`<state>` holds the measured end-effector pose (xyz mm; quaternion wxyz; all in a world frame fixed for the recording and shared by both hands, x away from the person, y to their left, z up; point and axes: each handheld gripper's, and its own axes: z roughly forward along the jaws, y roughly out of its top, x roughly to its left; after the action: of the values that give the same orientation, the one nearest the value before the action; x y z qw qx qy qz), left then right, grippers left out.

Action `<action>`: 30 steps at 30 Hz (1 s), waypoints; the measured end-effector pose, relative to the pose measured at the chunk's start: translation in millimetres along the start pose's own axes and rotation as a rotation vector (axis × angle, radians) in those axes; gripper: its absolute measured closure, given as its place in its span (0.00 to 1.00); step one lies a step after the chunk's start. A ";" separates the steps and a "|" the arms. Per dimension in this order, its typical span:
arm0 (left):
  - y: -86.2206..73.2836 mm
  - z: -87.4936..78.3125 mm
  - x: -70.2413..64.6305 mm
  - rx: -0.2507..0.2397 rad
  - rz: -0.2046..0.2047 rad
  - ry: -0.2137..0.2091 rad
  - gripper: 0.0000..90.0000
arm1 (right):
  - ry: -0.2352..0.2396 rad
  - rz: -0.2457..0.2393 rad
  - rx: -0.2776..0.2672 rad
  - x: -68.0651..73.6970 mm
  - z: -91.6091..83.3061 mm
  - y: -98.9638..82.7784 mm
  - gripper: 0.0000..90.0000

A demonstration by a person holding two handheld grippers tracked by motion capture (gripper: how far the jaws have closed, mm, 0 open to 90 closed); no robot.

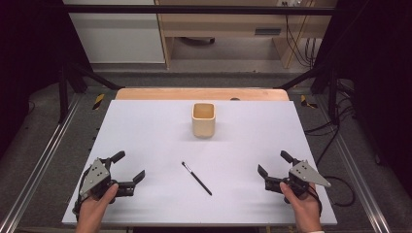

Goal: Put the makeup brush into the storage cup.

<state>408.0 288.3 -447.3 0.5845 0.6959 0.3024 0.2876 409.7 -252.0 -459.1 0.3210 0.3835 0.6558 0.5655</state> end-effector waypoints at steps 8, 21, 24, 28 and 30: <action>0.5 2.3 0.4 -0.003 -0.005 0.003 0.02 | 0.003 0.004 0.026 3.3 -0.9 1.8 0.04; 1.4 2.6 -2.1 -0.010 -0.014 0.002 0.02 | 0.000 -0.112 0.156 16.1 6.8 12.0 0.04; 2.8 0.8 -2.6 -0.033 -0.035 0.001 0.02 | 0.007 -0.183 0.207 30.8 10.4 24.6 0.08; 1.4 0.4 -1.0 -0.024 -0.032 0.005 0.02 | 0.042 -0.217 0.280 47.6 17.6 37.5 0.16; 1.5 0.7 -1.0 -0.023 -0.030 0.004 0.02 | 0.063 -0.207 0.336 55.4 22.5 43.2 0.16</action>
<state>408.1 286.9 -445.9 0.5960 0.6840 0.3108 0.2835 407.3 -190.0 -419.3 0.2882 0.3442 0.7867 0.4238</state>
